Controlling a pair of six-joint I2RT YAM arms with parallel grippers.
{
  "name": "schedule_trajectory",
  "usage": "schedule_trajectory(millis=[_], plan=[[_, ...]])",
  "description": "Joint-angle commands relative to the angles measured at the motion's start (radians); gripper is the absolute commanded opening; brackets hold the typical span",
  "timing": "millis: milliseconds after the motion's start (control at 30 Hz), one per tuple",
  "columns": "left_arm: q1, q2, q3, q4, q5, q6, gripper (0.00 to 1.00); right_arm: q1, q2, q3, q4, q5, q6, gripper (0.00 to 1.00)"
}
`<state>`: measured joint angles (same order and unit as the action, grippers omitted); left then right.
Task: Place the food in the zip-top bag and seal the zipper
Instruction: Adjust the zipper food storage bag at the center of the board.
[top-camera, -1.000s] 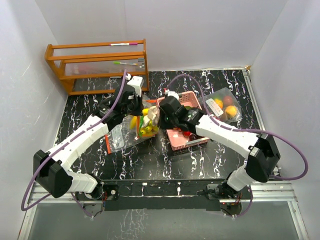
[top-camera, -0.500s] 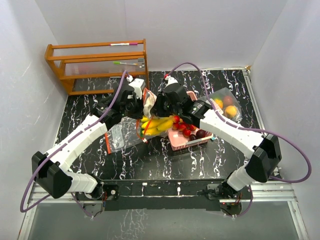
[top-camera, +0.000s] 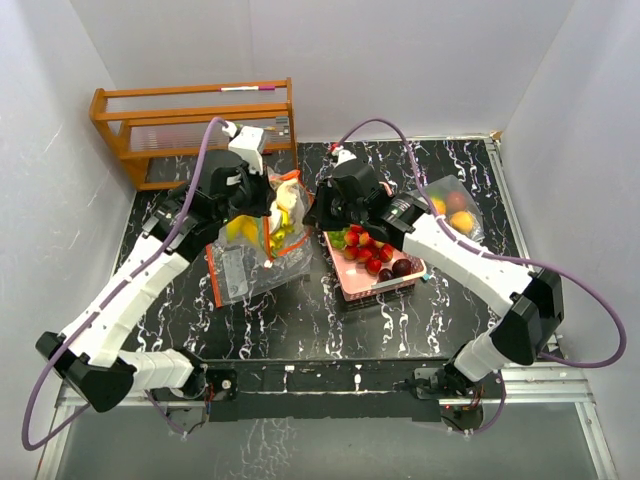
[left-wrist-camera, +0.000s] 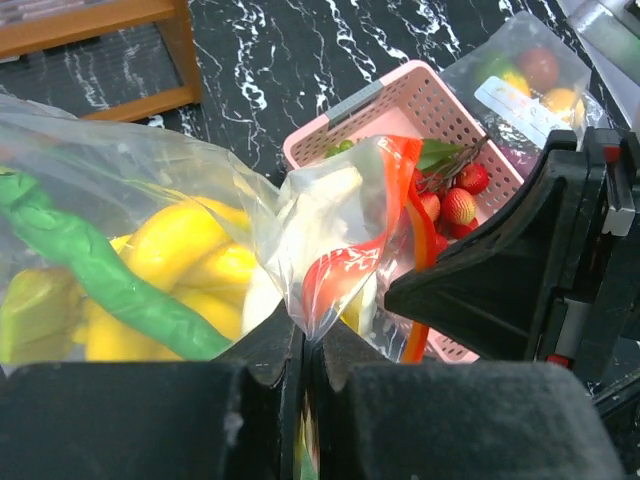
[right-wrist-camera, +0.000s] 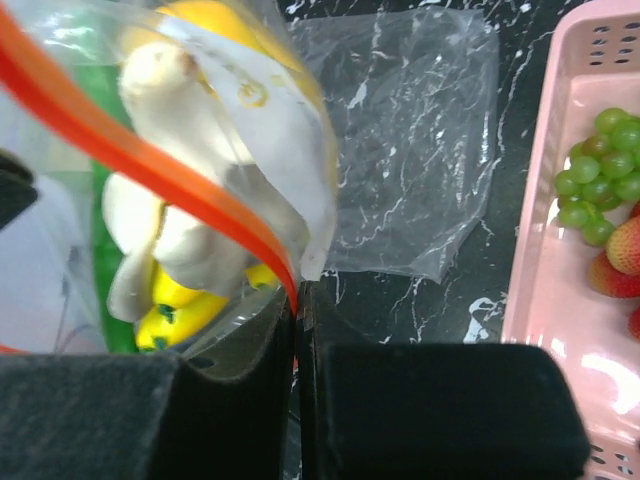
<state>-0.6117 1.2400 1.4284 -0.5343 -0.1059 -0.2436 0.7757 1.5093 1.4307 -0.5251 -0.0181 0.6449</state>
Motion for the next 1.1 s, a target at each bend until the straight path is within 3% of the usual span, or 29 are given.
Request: schedule_trajectory(millis=[0,267,467,700,1067], plan=[[-0.005,0.036,-0.070,0.020,0.069,-0.022,0.00,0.006,-0.013,-0.002,0.095,-0.091,0.021,0.08],[-0.005,0.059,-0.313,0.221,0.102,-0.071,0.00,0.001,0.017,-0.181,0.273,-0.190,0.065,0.08],[-0.005,0.056,-0.268,0.210,0.101,-0.080,0.00,0.001,0.005,-0.234,0.303,-0.211,0.098,0.08],[-0.005,-0.043,-0.231,0.236,0.076,-0.097,0.00,0.000,-0.043,-0.180,0.295,-0.188,0.130,0.08],[-0.005,-0.006,-0.328,0.306,0.078,-0.076,0.03,-0.009,-0.081,-0.175,0.379,-0.150,0.206,0.08]])
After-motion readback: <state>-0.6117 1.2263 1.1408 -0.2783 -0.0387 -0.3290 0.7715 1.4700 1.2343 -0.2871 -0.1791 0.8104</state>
